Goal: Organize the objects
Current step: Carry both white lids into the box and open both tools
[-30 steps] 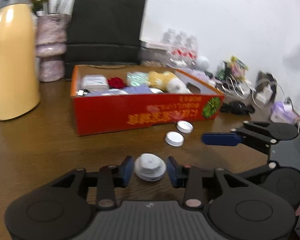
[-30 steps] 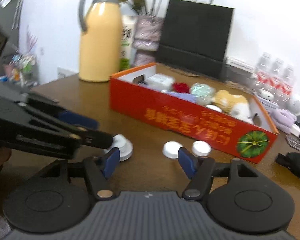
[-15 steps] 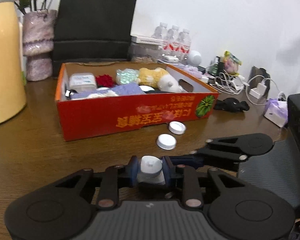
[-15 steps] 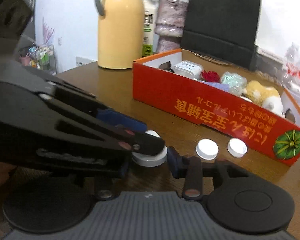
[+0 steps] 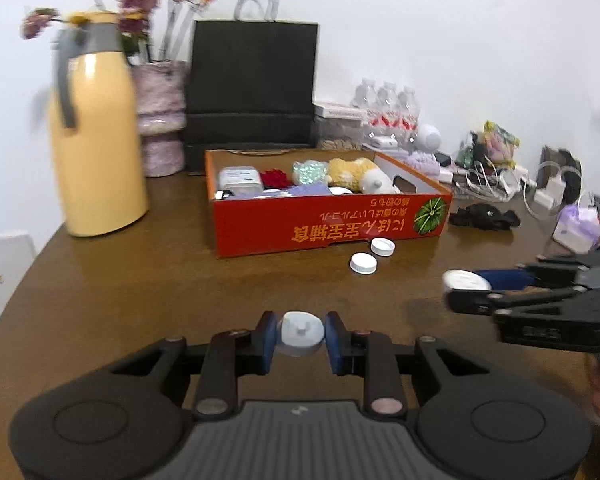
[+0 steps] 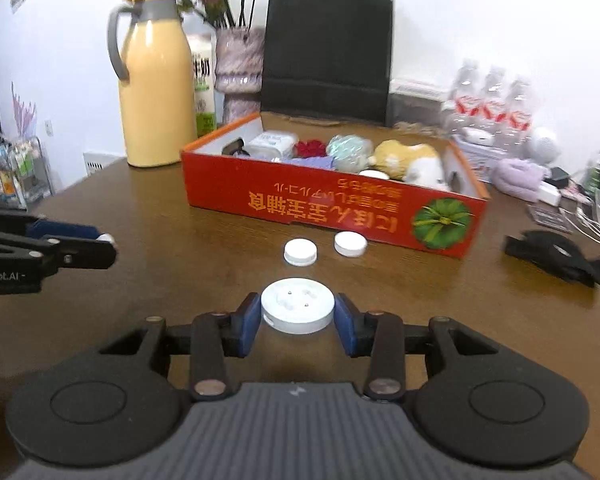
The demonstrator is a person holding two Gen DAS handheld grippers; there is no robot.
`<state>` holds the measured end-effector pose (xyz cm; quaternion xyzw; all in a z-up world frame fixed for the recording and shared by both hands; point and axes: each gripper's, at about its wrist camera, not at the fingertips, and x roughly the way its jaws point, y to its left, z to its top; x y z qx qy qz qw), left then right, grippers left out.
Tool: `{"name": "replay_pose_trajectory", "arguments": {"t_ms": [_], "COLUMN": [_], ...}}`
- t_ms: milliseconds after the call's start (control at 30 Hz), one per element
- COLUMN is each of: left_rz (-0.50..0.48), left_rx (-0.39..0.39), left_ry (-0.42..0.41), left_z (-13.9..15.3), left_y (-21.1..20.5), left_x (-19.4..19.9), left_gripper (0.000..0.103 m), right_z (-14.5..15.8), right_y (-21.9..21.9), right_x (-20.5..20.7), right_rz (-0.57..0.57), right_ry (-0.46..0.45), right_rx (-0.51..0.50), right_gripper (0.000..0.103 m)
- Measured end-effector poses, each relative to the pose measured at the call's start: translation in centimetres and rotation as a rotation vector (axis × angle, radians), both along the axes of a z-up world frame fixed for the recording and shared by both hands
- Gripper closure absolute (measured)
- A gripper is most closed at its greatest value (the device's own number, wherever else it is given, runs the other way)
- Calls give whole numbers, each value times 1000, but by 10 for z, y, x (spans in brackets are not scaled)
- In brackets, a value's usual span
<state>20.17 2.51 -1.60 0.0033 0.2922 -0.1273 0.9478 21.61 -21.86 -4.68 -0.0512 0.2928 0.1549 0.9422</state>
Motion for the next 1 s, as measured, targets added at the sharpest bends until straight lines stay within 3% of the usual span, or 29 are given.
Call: {"name": "replay_pose_trajectory", "arguments": {"t_ms": [100, 200, 433, 533, 667, 800, 900, 1000], "left_rz": [53, 42, -24, -63, -77, -69, -44, -5], "left_rx": [-28, -53, -38, -45, -28, -95, -14, 3], "left_ry": [13, 3, -52, -68, -66, 37, 62, 176], "left_z": [14, 26, 38, 47, 61, 60, 48, 24], "left_y": [10, 13, -11, -19, -25, -32, -44, -41], "left_x": [-35, -62, -50, -12, 74, 177, 239, 288], "left_gripper": [78, 78, 78, 78, 78, 78, 78, 78], "right_z": [16, 27, 37, 48, 70, 72, 57, 38], "right_y": [-7, -15, -32, -40, -51, -49, -39, -32], "right_x": [-45, -81, -72, -39, 35, 139, 212, 263], "right_rz": [-5, 6, -52, -58, -58, -44, -72, -110], "right_ry": [-29, -37, -77, -111, -137, -45, 40, 101], "right_rx": [4, 30, 35, 24, 53, 68, 13, -28], "right_gripper": [63, 63, 63, 63, 63, 63, 63, 63]}}
